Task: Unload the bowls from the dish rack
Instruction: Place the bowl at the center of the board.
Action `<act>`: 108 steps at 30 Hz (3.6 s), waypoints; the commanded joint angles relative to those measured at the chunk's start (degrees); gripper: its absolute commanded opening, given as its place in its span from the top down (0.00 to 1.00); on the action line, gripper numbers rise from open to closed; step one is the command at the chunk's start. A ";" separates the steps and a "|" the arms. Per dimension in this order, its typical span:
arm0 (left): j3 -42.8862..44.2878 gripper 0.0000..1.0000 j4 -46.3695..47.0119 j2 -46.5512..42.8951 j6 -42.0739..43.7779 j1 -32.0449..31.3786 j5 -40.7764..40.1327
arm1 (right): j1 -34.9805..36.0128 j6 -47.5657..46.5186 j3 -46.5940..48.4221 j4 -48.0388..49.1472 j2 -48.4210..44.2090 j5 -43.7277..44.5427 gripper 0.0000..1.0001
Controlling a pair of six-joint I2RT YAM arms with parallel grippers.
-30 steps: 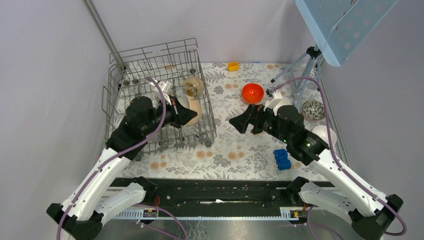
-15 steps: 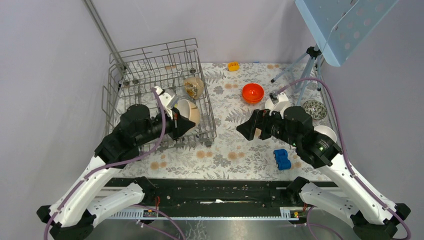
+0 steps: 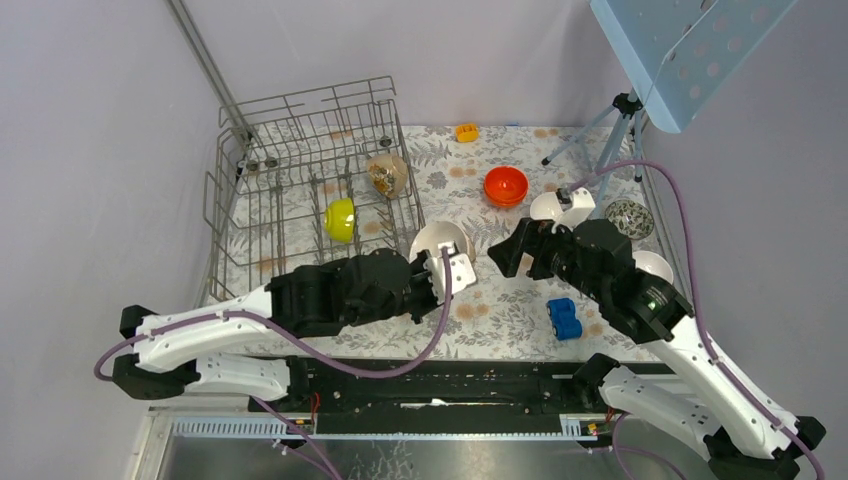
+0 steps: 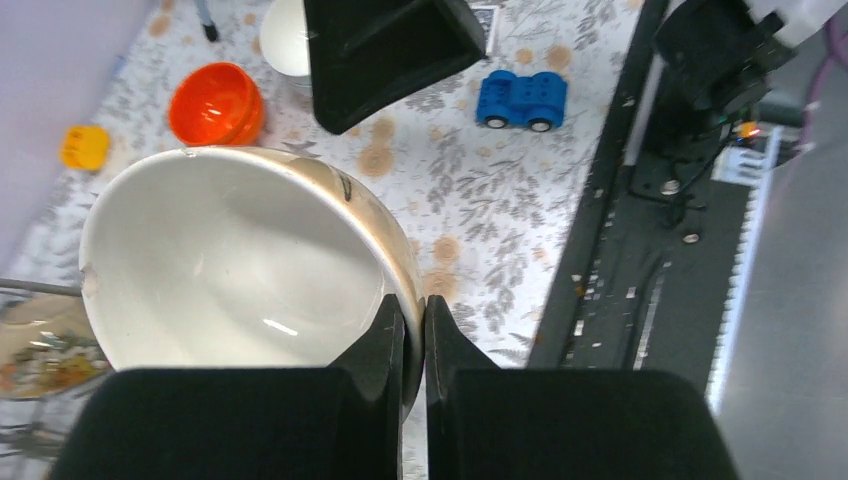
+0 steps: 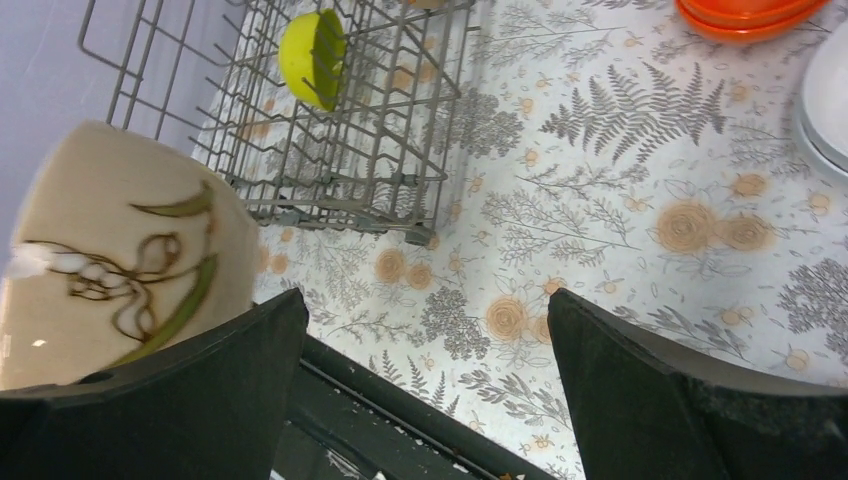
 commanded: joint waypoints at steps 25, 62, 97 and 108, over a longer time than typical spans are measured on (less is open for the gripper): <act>-2.54 1.00 -17.29 3.05 24.19 -18.39 5.50 | 1.34 -4.82 12.25 -17.52 6.23 -13.23 0.16; -3.47 1.00 -17.90 6.29 22.94 -18.39 8.93 | 30.85 2.73 10.22 -20.89 21.18 5.89 0.58; 0.66 0.01 -15.45 4.75 9.80 -18.38 -4.52 | 32.35 8.39 5.89 -18.48 17.89 14.66 1.00; 3.18 0.01 -9.26 0.04 -15.19 -18.23 -18.14 | 32.34 14.51 -0.58 -17.06 9.90 27.86 1.00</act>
